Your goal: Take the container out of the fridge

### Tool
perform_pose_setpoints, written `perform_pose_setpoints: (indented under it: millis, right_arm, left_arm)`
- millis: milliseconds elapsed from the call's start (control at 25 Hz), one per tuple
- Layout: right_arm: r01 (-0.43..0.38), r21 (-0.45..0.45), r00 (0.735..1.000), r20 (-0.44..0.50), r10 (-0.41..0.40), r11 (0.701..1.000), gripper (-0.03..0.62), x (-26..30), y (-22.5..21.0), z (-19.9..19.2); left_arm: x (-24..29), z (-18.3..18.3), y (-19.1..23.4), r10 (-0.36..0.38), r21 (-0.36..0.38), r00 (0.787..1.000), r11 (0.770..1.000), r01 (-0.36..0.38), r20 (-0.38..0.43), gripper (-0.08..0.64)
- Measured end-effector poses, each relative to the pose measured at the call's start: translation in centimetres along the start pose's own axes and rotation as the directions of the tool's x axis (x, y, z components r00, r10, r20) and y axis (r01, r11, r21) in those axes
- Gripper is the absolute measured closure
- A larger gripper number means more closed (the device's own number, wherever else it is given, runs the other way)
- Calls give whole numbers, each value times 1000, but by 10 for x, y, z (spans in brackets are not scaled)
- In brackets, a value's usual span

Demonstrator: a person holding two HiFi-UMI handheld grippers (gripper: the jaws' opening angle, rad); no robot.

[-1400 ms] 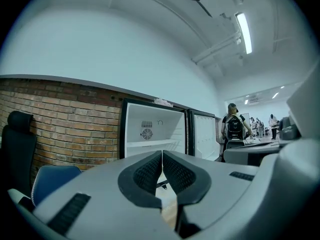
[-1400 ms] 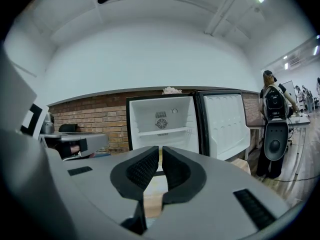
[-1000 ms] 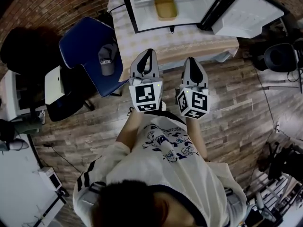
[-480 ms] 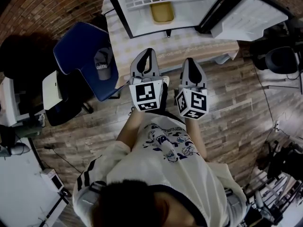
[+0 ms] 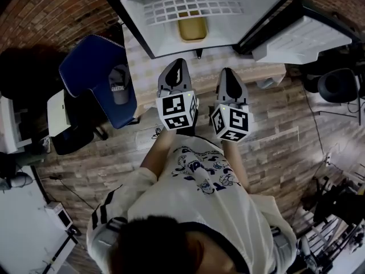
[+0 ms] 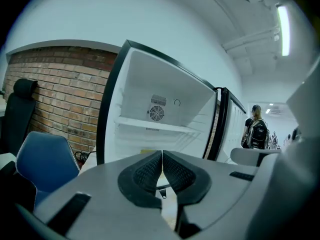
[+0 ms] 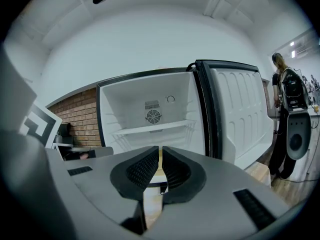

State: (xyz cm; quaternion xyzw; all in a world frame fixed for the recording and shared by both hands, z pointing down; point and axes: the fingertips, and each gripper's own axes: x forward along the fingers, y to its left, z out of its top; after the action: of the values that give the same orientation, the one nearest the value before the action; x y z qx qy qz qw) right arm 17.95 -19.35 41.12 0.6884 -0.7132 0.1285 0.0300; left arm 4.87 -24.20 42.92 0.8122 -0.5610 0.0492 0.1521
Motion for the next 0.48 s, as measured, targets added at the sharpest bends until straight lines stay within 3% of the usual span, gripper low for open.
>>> perform_pose_setpoints:
  millis: [240, 480]
  right_arm:
    - [-20, 8, 1000, -20, 21, 1000, 549, 43, -9, 5]
    - [-47, 11, 998, -32, 47, 999, 549, 88, -11, 13]
  left_arm:
    - [43, -16, 11, 20, -33, 995, 999, -24, -97, 540]
    - [76, -20, 25, 39, -61, 990, 997, -48, -136, 540]
